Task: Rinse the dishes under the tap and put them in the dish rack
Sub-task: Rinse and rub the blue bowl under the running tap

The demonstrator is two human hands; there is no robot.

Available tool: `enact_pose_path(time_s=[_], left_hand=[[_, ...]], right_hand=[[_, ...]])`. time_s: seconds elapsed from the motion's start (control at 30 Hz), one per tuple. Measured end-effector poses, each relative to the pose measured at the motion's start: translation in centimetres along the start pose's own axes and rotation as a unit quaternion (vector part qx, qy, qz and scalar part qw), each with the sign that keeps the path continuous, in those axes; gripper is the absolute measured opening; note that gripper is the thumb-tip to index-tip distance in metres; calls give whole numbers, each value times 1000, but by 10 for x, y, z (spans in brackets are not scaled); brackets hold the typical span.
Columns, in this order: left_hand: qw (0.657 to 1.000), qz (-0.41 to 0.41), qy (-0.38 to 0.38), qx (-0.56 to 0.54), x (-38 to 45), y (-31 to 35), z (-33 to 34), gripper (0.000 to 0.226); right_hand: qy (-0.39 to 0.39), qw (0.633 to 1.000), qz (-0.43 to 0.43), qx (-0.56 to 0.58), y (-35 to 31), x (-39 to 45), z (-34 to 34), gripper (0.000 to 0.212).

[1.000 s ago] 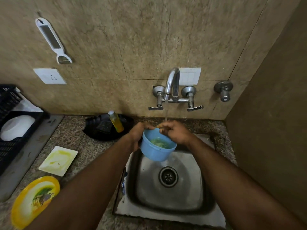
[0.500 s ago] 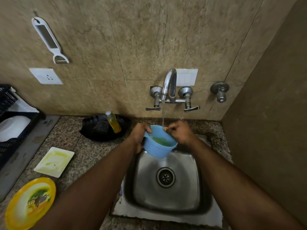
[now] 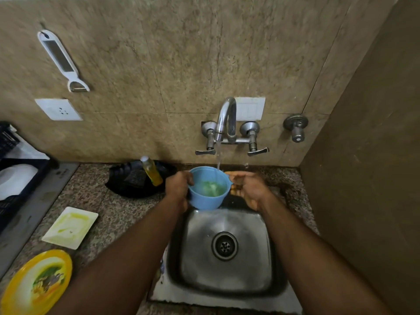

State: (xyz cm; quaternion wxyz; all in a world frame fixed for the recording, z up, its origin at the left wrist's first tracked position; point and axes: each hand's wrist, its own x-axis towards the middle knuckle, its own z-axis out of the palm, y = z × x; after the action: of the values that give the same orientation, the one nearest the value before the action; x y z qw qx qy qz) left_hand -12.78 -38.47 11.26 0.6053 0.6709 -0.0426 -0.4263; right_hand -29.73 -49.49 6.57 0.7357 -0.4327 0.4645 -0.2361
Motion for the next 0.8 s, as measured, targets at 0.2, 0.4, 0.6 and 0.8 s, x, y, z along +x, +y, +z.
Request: enact_pose_path(time_s=[0.2,0.4,0.6,0.8], left_hand=[[997,57,22,-53,10,-19,-11,49],[994,36,41,-93,7,-18,-29,31],[996,40,-70,-47,9,-21,-27,62],[983,-9,-184,19,28,-29,-11,42]], right_hand=[[169,985,-9,18,-2,3,42,18],[48,998,-41,-26,-9,-2,57,9],[181,982,-34,-36,0,2,54,31],[-23,985,26,-167,-7,-14,34,18]])
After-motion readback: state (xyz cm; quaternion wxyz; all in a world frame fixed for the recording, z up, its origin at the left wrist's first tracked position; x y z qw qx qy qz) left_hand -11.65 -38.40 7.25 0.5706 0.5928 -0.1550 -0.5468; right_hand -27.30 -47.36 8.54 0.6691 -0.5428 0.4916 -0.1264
